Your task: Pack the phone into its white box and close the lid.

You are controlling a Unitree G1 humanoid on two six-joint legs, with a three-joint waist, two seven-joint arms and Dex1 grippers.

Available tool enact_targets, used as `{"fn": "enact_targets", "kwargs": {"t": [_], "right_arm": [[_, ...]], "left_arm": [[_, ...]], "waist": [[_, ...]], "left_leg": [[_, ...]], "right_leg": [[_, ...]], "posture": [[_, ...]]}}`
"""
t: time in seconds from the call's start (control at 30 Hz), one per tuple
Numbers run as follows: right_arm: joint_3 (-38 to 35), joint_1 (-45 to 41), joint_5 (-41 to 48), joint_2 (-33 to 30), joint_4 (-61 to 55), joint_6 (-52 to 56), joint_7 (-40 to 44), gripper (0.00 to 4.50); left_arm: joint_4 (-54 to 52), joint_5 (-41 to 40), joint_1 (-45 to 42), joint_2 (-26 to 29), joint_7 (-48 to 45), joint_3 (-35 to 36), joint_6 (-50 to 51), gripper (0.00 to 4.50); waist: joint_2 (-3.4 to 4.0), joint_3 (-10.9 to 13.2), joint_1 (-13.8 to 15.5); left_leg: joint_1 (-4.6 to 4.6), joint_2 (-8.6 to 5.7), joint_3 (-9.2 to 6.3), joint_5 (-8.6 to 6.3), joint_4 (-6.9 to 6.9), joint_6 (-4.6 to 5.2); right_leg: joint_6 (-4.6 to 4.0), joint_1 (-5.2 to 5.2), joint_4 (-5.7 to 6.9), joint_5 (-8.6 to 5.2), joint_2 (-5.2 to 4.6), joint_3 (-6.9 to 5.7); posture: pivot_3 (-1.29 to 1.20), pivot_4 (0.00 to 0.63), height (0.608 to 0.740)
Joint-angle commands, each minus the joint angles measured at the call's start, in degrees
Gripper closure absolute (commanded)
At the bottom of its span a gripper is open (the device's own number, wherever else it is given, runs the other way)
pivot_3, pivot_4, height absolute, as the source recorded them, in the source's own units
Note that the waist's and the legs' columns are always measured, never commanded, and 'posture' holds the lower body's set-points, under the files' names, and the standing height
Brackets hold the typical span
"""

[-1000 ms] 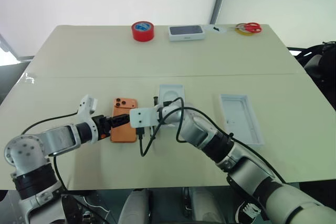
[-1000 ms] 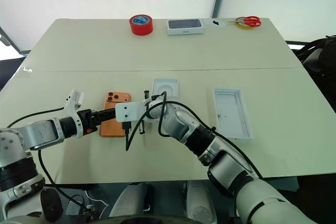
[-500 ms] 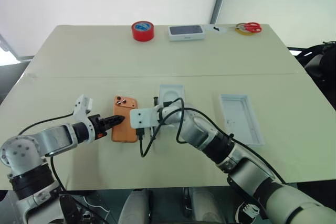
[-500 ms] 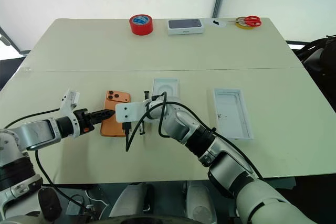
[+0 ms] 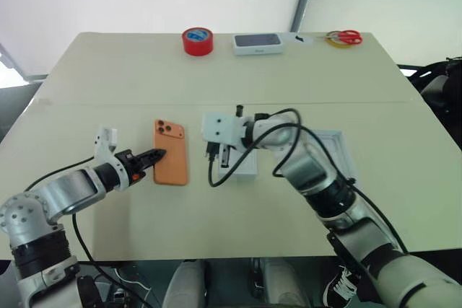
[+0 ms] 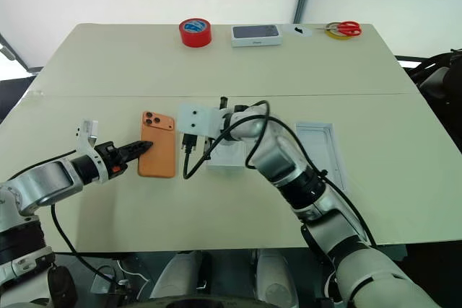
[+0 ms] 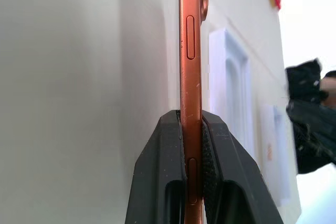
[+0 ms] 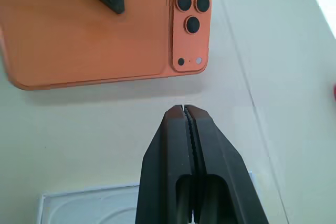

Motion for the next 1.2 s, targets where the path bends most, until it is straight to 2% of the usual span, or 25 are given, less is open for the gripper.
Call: {"fn": "enact_targets", "kwargs": {"t": [0.03, 0.13, 0.27, 0.47, 0.73, 1.2], "right_arm": [[-8.75, 2.47, 7.01, -3.23, -5.25, 3.45, 1.78, 4.5], [-13.9, 6.34, 12.36, -7.46, -7.59, 6.29, 3.42, 4.5], [-21.04, 12.86, 19.99, -12.05, -10.51, 9.83, 4.84, 4.5], [-26.22, 20.53, 22.78, -17.56, -9.95, 8.07, 1.62, 4.5], [-28.15, 25.26, 25.67, -20.3, -10.5, 6.76, -1.7, 4.5], [-26.29, 25.42, 27.62, -21.57, -8.89, 4.35, -3.56, 4.5]], "left_arm": [[-2.74, -7.02, -4.5, -1.36, 3.8, -4.51, -7.75, 4.48], [-1.72, -6.67, -8.1, -4.32, 4.96, -10.12, -11.25, 4.48], [3.68, -0.85, -12.31, -10.1, 2.84, -16.76, -13.18, 4.48], [10.66, 7.72, -15.39, -14.66, -2.65, -21.39, -13.39, 4.48], [14.33, 13.27, -16.74, -17.47, -6.88, -21.8, -10.76, 4.48], [13.02, 18.76, -16.08, -18.08, -9.26, -20.91, -5.83, 4.48]], "waist": [[-0.02, 0.01, 0.62], [0.0, 0.02, 0.56], [0.02, 0.03, 0.5], [0.02, 0.05, 0.33], [0.01, 0.07, 0.41], [0.0, 0.07, 0.44]], "left_leg": [[-0.1, -0.05, -0.01, 0.0, 0.01, 0.0], [-0.41, -0.12, -0.07, -0.02, 0.05, 0.07], [-0.52, -0.17, 0.01, -0.05, 0.04, 0.13], [-0.5, -0.27, 0.24, -0.11, 0.0, 0.26], [-0.51, -0.21, 0.16, -0.2, 0.12, 0.43], [-0.52, -0.2, 0.12, -0.18, 0.19, 0.42]], "right_leg": [[-0.01, -0.02, -0.05, 0.0, 0.0, -0.03], [0.0, -0.05, -0.43, 0.03, 0.0, -0.07], [0.03, 0.0, -0.75, 0.06, 0.02, -0.12], [0.12, -0.03, -0.84, 0.07, 0.09, -0.07], [0.11, 0.02, -0.82, 0.04, 0.14, -0.09], [0.23, 0.03, -0.79, 0.1, 0.15, -0.08]], "posture": [[0.0, 0.15, 0.74], [0.0, 0.15, 0.74], [0.0, 0.15, 0.74], [0.0, 0.15, 0.74], [0.0, 0.15, 0.74], [0.0, 0.15, 0.74]]}}
